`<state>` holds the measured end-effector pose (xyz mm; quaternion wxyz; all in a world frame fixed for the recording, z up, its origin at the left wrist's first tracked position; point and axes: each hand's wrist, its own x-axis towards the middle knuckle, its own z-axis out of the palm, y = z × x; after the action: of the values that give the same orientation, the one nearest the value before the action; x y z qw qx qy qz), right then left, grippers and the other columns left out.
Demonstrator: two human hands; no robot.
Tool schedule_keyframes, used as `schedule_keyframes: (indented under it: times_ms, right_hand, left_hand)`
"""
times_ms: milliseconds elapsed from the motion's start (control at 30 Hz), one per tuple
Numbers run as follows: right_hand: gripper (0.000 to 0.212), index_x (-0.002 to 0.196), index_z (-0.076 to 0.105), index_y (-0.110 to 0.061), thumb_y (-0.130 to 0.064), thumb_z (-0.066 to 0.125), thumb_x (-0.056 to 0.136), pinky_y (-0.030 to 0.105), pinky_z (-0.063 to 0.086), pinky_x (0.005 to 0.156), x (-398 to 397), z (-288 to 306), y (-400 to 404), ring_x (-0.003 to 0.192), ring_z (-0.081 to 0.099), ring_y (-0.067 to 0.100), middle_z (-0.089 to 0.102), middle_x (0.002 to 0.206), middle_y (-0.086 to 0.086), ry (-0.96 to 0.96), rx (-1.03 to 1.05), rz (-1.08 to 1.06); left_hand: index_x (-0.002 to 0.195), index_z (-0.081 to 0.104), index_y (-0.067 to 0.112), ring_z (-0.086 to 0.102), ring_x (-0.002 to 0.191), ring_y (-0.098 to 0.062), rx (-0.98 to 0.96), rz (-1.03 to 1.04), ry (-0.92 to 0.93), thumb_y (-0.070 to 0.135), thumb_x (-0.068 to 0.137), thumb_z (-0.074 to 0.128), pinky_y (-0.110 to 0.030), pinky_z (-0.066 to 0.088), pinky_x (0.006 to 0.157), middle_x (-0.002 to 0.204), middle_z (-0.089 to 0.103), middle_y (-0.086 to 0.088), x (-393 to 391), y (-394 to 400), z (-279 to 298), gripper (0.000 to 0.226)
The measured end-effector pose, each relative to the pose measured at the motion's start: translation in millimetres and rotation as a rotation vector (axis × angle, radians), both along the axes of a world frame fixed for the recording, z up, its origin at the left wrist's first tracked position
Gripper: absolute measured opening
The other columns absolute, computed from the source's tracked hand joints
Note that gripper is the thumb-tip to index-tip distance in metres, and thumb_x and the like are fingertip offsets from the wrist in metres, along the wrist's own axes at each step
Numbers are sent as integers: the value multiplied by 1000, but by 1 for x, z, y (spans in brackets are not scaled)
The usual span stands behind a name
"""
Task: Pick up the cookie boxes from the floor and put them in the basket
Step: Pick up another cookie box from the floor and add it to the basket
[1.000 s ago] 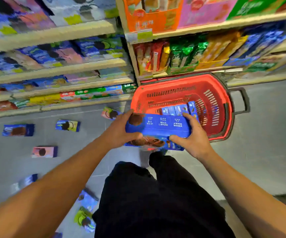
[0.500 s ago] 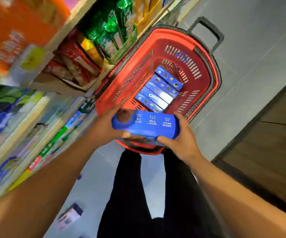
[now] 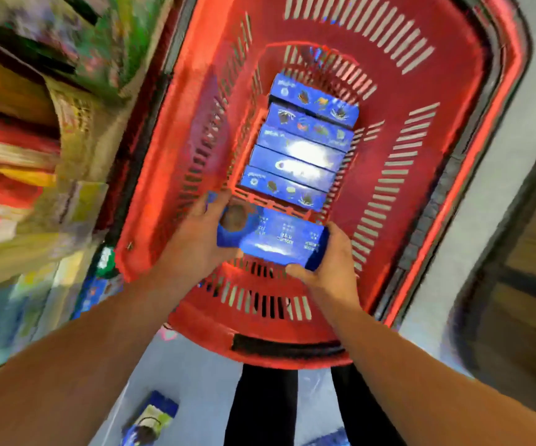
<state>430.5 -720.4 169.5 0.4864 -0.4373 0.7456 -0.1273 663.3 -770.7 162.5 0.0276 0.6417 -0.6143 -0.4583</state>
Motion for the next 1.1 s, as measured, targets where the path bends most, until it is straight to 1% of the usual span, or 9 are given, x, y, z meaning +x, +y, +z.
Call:
schedule_keyframes:
  times_ms: [67,200,267,433,633,767,833,967,1100]
  right_hand:
    - [98,143,35,-10,-28,85,60,16,29,91,6,-37,2,130,37,19,40,141,8,62,48,-27]
    - [100,148,26,-13,-18,85,67,34,37,102,19,-95,-7,132,38,27,28,148,10,174,139,-45]
    - [100,148,26,-14,-18,85,67,42,43,101,22,-123,-12,129,43,33,27,148,9,243,138,-49]
    - [96,148,24,-18,-19,80,70,41,47,90,22,-178,-26,116,54,37,22,151,8,312,163,9]
    - [100,150,17,-20,-23,78,72,44,48,92,22,-200,-21,117,52,43,18,152,11,359,162,61]
    - [99,153,14,-17,-34,75,77,42,41,103,15,-147,-22,126,45,42,12,157,10,361,208,161]
    - [96,152,16,-14,-37,73,78,40,37,109,11,-95,-23,132,39,38,16,156,10,337,168,266]
    - [93,153,16,-13,-43,67,81,35,22,118,-13,28,-14,142,25,31,19,158,11,354,84,519]
    - [94,151,22,-11,-43,71,77,35,20,117,-47,155,-4,140,29,33,30,152,14,355,13,560]
  left_hand:
    - [145,34,8,38,133,-29,11,-55,-4,10,59,88,-10,17,104,145,32,-20,-3,-13,-39,101]
    - [147,31,14,41,131,-31,6,-133,-46,12,59,87,-21,28,105,146,30,-19,-10,-31,-104,104]
    - [149,28,19,47,124,-32,11,-126,-80,13,59,87,-27,36,101,144,31,-17,-15,-30,-133,107]
    - [151,17,24,40,132,-36,50,-70,-208,23,68,84,-34,34,105,155,13,-17,-27,-22,-183,107]
    - [152,10,29,44,129,-38,30,-80,-294,27,68,83,-42,41,102,157,12,-13,-31,-17,-212,111]
    - [152,12,20,39,133,-35,23,-96,-286,31,69,82,-42,37,108,156,16,-14,-39,-22,-166,109]
    - [150,21,16,41,131,-29,-2,-91,-217,30,69,81,-39,38,106,151,29,-12,-41,-21,-120,102]
    - [130,49,10,53,117,-28,-74,-18,-36,43,62,67,-41,41,101,125,56,-8,-57,-1,-4,78]
    - [131,50,9,56,113,-31,-106,61,-32,41,62,74,-43,45,97,125,59,-15,-72,22,125,80]
